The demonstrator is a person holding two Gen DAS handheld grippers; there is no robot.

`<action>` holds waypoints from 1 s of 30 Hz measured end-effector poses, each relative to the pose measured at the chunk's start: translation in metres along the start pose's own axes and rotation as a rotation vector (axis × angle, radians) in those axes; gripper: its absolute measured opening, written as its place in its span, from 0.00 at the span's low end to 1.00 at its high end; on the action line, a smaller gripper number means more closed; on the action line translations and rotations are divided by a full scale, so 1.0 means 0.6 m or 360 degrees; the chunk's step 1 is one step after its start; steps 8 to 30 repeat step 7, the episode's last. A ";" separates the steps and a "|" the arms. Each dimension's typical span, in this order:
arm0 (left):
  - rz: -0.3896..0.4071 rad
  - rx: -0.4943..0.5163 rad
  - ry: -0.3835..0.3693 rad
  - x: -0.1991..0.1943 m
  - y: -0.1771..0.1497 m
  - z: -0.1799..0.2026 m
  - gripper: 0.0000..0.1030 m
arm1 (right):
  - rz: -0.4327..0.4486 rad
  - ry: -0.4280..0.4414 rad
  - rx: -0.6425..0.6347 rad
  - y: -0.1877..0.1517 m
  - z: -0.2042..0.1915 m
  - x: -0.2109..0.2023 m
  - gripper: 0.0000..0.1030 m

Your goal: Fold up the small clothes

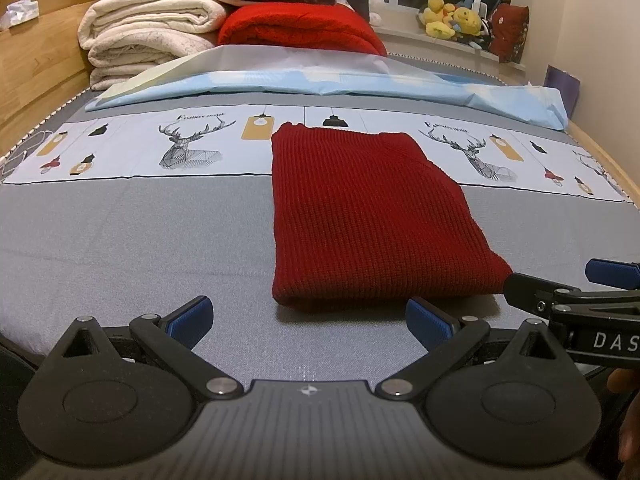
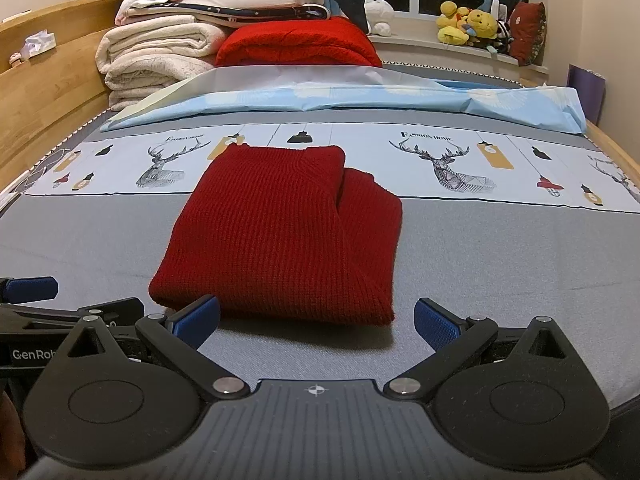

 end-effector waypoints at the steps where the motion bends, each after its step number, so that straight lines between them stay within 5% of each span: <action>1: 0.0002 0.0000 0.0000 0.000 0.000 -0.001 0.99 | 0.0000 -0.0001 -0.0001 -0.001 0.001 0.000 0.99; 30: 0.0008 0.0001 -0.0002 0.000 0.001 -0.001 0.99 | 0.0001 0.0003 0.0001 -0.001 0.003 0.000 0.99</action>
Point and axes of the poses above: each gripper's, at about its wrist camera, not at the fingertips, and x roughly the way its jaws point, z to its right, y to its top, the point moved 10 cm from there along x, roughly the way its jaws point, and after that the axes turned 7 degrees about z, right-handed, at the moved point
